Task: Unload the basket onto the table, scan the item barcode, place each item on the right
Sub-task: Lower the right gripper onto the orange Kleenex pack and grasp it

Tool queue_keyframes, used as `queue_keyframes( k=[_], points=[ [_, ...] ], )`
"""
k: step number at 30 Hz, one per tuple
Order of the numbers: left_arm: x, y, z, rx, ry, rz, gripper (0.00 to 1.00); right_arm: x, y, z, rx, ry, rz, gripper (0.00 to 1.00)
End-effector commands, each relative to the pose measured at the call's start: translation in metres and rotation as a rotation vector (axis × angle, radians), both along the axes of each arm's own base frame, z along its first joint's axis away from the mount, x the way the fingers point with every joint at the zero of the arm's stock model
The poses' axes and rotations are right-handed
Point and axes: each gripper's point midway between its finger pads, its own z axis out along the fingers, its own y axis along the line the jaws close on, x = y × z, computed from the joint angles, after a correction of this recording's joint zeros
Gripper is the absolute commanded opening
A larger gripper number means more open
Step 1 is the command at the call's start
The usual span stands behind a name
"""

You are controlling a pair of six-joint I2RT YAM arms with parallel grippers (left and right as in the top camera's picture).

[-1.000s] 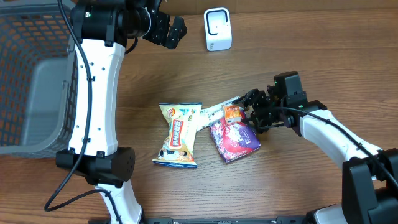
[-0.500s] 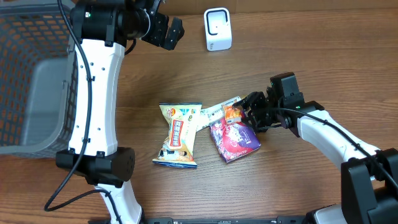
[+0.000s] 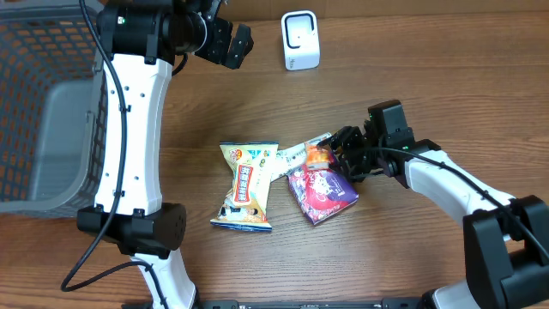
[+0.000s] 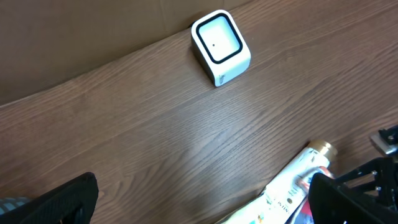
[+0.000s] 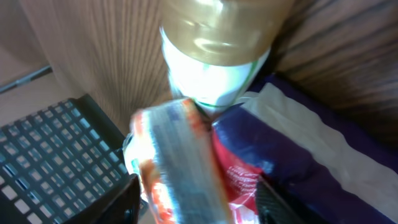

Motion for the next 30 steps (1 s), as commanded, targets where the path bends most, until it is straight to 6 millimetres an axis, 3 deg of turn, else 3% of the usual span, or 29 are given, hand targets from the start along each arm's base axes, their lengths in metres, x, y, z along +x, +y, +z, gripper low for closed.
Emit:
queue_keyframes(
  k=[1,7,13,17,25,30],
  points=[
    [-0.003,0.003,0.011,-0.007,-0.022,0.017,1.0,0.0,0.008,-0.001,0.023,0.016,0.017,0.53],
    [-0.003,0.003,0.01,-0.006,-0.02,0.017,1.0,-0.001,0.008,-0.001,0.022,0.017,0.017,0.49],
    [-0.005,0.004,0.009,-0.005,-0.011,0.017,1.0,-0.003,0.011,0.002,0.045,0.022,0.032,0.64],
    [-0.007,0.004,0.007,-0.003,-0.002,0.017,1.0,-0.008,0.019,0.009,0.104,0.049,0.056,0.66],
    [-0.007,0.004,0.007,-0.001,-0.002,0.014,1.0,-0.007,0.022,0.016,0.146,0.046,0.062,0.65],
    [-0.007,0.004,0.007,-0.001,-0.002,0.014,1.0,0.002,0.012,0.011,0.108,0.031,0.019,0.59]
  ],
)
